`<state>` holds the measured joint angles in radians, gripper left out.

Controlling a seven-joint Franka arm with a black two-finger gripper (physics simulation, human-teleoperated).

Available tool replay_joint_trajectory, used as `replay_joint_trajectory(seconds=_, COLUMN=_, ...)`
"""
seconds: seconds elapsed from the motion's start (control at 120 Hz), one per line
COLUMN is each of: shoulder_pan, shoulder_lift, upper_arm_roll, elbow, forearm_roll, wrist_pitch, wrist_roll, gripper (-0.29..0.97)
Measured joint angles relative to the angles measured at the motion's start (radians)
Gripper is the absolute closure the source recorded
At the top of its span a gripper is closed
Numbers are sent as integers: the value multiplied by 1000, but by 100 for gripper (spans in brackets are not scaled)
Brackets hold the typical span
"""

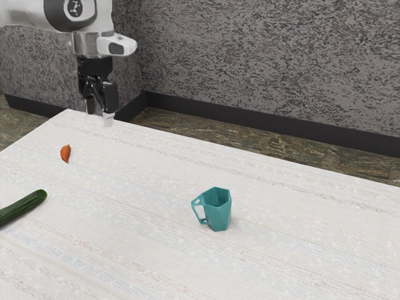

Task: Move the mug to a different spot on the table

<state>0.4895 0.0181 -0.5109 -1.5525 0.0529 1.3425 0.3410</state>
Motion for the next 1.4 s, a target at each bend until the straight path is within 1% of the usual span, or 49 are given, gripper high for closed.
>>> replay_joint_trajectory(seconds=0.067, shoulder_pan=-15, shoulder_lift=11, upper_arm_roll=-2, elbow=0, forearm_roll=3, wrist_pitch=59, wrist_roll=37, gripper=0)
replay_joint_trajectory(seconds=0.142, shoulder_pan=-51, shoulder_lift=37, upper_arm_roll=-7, elbow=-1, forearm_roll=7, wrist_pitch=106, wrist_roll=74, gripper=0)
replay_joint_trajectory(seconds=0.258, shoulder_pan=-184, shoulder_lift=94, upper_arm_roll=-10, elbow=-5, forearm_roll=56, wrist_pitch=153, wrist_roll=123, gripper=0)
replay_joint_trajectory(seconds=0.308, shoulder_pan=-207, shoulder_lift=116, upper_arm_roll=-10, elbow=-13, forearm_roll=64, wrist_pitch=166, wrist_roll=141, gripper=0)
replay_joint_trajectory(seconds=0.492, shoulder_pan=-198, shoulder_lift=228, upper_arm_roll=-9, elbow=-28, forearm_roll=75, wrist_pitch=193, wrist_roll=196, gripper=0)
replay_joint_trajectory(seconds=0.608, shoulder_pan=-200, shoulder_lift=286, upper_arm_roll=-9, elbow=-75, forearm_roll=34, wrist_pitch=202, wrist_roll=225, gripper=0)
replay_joint_trajectory(seconds=0.7, shoulder_pan=-223, shoulder_lift=345, upper_arm_roll=-9, elbow=-74, forearm_roll=36, wrist_pitch=226, wrist_roll=244, gripper=0)
replay_joint_trajectory(seconds=0.792, shoulder_pan=-257, shoulder_lift=390, upper_arm_roll=-10, elbow=-74, forearm_roll=68, wrist_pitch=285, wrist_roll=261, gripper=0)
replay_joint_trajectory(seconds=0.875, shoulder_pan=-258, shoulder_lift=436, upper_arm_roll=-11, elbow=-75, forearm_roll=84, wrist_pitch=356, wrist_roll=277, gripper=0)
replay_joint_trajectory(seconds=0.942, shoulder_pan=-246, shoulder_lift=474, upper_arm_roll=-13, elbow=-78, forearm_roll=80, wrist_pitch=414, wrist_roll=291, gripper=0)
replay_joint_trajectory(seconds=1.033, shoulder_pan=-241, shoulder_lift=529, upper_arm_roll=-25, elbow=-80, forearm_roll=58, wrist_pitch=493, wrist_roll=311, gripper=0)
replay_joint_trajectory(seconds=1.133, shoulder_pan=-240, shoulder_lift=563, upper_arm_roll=-30, elbow=-80, forearm_roll=39, wrist_pitch=562, wrist_roll=331, gripper=0)
replay_joint_trajectory(seconds=1.325, shoulder_pan=-219, shoulder_lift=602, upper_arm_roll=-23, elbow=-82, forearm_roll=33, wrist_pitch=631, wrist_roll=376, gripper=0)
replay_joint_trajectory(seconds=1.4, shoulder_pan=-219, shoulder_lift=625, upper_arm_roll=-23, elbow=-83, forearm_roll=33, wrist_pitch=645, wrist_roll=392, gripper=4)
